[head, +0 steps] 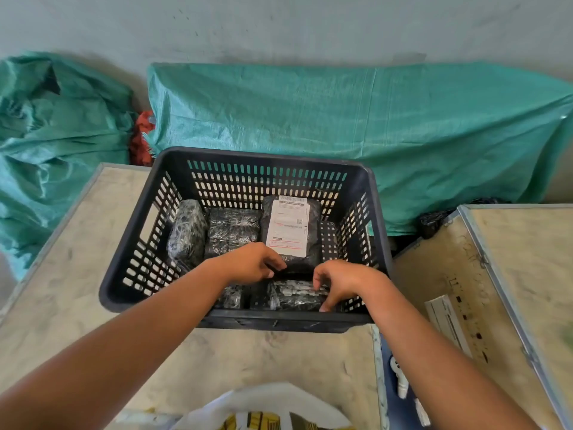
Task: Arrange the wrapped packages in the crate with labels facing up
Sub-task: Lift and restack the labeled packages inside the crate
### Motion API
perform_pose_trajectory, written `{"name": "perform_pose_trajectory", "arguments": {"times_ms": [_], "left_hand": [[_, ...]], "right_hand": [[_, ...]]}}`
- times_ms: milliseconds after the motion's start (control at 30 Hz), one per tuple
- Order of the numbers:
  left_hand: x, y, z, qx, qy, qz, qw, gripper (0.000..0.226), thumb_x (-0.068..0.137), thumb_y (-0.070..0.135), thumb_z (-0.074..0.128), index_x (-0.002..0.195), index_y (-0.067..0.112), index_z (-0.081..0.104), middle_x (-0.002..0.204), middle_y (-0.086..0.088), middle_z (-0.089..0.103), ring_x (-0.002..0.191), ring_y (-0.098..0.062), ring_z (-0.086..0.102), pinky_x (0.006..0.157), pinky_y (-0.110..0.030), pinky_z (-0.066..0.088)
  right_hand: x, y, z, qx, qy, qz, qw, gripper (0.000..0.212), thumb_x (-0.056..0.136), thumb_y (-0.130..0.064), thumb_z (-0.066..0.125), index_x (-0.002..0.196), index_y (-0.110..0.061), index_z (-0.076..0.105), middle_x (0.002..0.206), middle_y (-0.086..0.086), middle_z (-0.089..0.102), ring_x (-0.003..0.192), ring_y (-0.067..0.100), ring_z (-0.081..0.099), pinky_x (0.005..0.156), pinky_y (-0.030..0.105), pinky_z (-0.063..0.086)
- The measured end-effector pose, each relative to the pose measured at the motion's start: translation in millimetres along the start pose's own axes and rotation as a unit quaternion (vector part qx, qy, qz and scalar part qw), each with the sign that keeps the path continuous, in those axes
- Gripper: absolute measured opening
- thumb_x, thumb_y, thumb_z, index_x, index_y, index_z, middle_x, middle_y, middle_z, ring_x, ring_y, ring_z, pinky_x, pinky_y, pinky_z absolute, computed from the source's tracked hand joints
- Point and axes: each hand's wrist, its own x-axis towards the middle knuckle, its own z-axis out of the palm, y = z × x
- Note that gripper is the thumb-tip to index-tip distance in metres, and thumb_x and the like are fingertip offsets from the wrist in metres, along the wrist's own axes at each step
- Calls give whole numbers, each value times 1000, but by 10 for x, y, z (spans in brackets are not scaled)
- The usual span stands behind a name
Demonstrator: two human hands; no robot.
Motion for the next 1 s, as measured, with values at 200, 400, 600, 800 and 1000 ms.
{"name": "perform_pose_trajectory", "arguments": {"times_ms": [200, 400, 600, 800, 1000], "left_hand": [[-8, 12, -54, -60, 35, 17, 997, 27, 98, 15, 63, 122, 24, 73, 113, 15, 73, 100, 5, 67, 100, -32, 53], [-5, 84, -27, 25, -17, 26, 999, 87, 64, 52, 88, 142, 33, 55, 141, 12, 58, 125, -9, 54, 110, -32, 39], [47, 166, -11, 105, -3, 67, 992, 75, 65, 33, 84, 136, 27, 61, 127, 9, 67, 109, -6, 61, 95, -27, 50], [-102, 52, -239, -147, 120, 48, 981, 51, 74, 21, 81, 123, 19, 68, 100, 1, 75, 87, -13, 73, 77, -34, 62], [-183, -2, -325, -337, 219, 32, 915, 21, 89, 16, 71, 110, 15, 67, 100, -4, 77, 90, -21, 74, 68, -28, 60]], "right_hand": [[-24, 52, -118, 157, 76, -44, 984, 40, 74, -12, 91, 101, -35, 74, 112, -8, 71, 106, 7, 65, 86, 23, 51], [17, 35, -183, 157, 137, -25, 978, 46, 71, -23, 93, 111, -38, 77, 122, -12, 69, 113, 7, 60, 102, 32, 48], [9, 30, -198, 157, 122, -38, 979, 48, 62, -24, 98, 103, -35, 76, 109, -10, 72, 106, 7, 65, 94, 33, 54], [0, -29, -237, 274, 317, -99, 903, 26, 74, -27, 90, 94, -35, 75, 106, -20, 73, 99, -7, 67, 98, 35, 56], [-40, -70, -296, 403, 312, -163, 845, 54, 57, -49, 92, 107, -39, 76, 128, -10, 68, 123, 15, 61, 105, 48, 49]]}}
